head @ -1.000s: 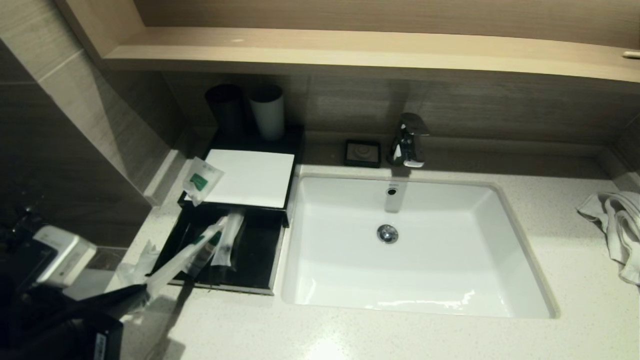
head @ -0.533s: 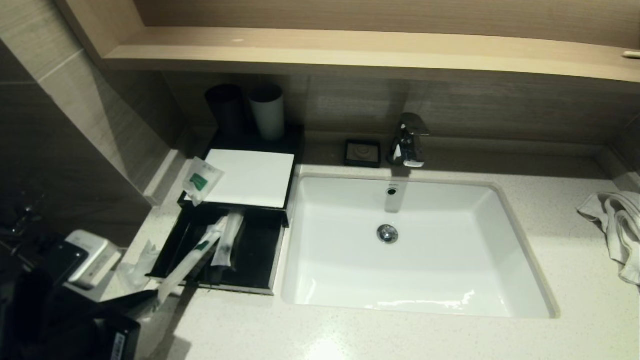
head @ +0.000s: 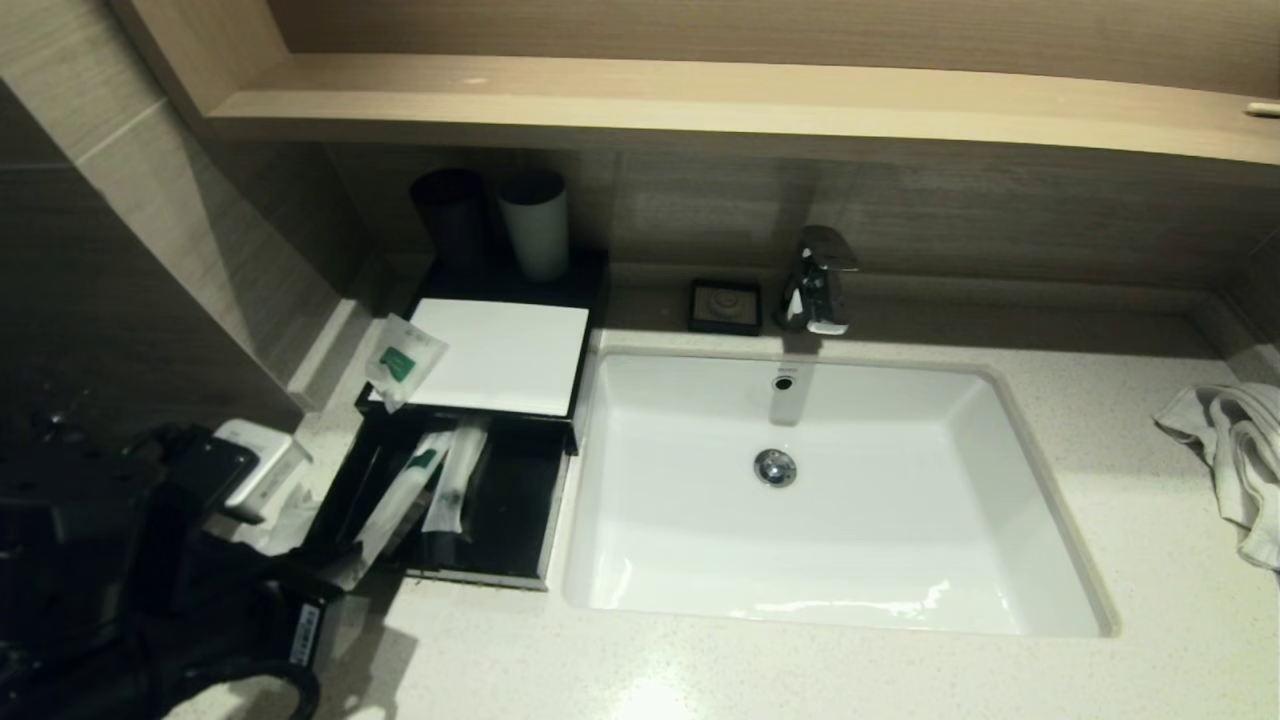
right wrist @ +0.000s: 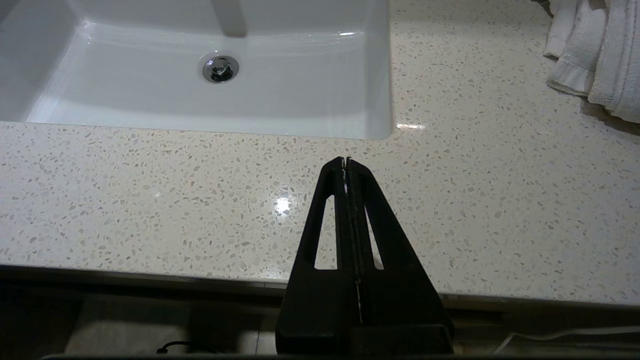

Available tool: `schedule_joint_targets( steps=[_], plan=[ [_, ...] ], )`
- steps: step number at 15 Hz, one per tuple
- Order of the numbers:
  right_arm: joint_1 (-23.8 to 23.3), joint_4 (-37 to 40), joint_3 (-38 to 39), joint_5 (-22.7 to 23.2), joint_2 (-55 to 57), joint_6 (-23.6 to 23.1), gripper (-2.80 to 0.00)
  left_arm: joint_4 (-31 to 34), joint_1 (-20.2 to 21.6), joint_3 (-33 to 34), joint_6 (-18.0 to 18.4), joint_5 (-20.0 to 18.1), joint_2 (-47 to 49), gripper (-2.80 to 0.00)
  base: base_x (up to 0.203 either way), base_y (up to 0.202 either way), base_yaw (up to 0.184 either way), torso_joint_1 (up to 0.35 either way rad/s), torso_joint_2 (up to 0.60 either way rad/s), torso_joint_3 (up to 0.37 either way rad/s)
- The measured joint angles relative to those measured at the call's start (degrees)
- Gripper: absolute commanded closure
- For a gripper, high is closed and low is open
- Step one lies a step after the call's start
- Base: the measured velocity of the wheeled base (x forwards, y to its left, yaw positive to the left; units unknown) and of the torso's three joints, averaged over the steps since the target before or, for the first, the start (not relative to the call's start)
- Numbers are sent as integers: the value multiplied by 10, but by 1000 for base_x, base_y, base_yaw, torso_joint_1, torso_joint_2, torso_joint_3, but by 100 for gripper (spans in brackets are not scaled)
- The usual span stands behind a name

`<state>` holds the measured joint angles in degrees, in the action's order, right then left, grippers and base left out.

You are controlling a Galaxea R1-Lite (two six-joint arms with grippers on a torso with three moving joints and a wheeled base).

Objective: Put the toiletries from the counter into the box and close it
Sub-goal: Place the bathroom toiletry into the drawer

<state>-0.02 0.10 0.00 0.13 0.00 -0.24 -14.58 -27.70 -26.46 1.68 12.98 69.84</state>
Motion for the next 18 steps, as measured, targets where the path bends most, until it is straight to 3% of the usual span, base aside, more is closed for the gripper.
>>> schedule_joint_targets(
  steps=[18],
  plan=[
    [0,0,0,0,0,0,0,-26,9,-59,-30,5,145,0,0,0,0,0,0,0]
  ],
)
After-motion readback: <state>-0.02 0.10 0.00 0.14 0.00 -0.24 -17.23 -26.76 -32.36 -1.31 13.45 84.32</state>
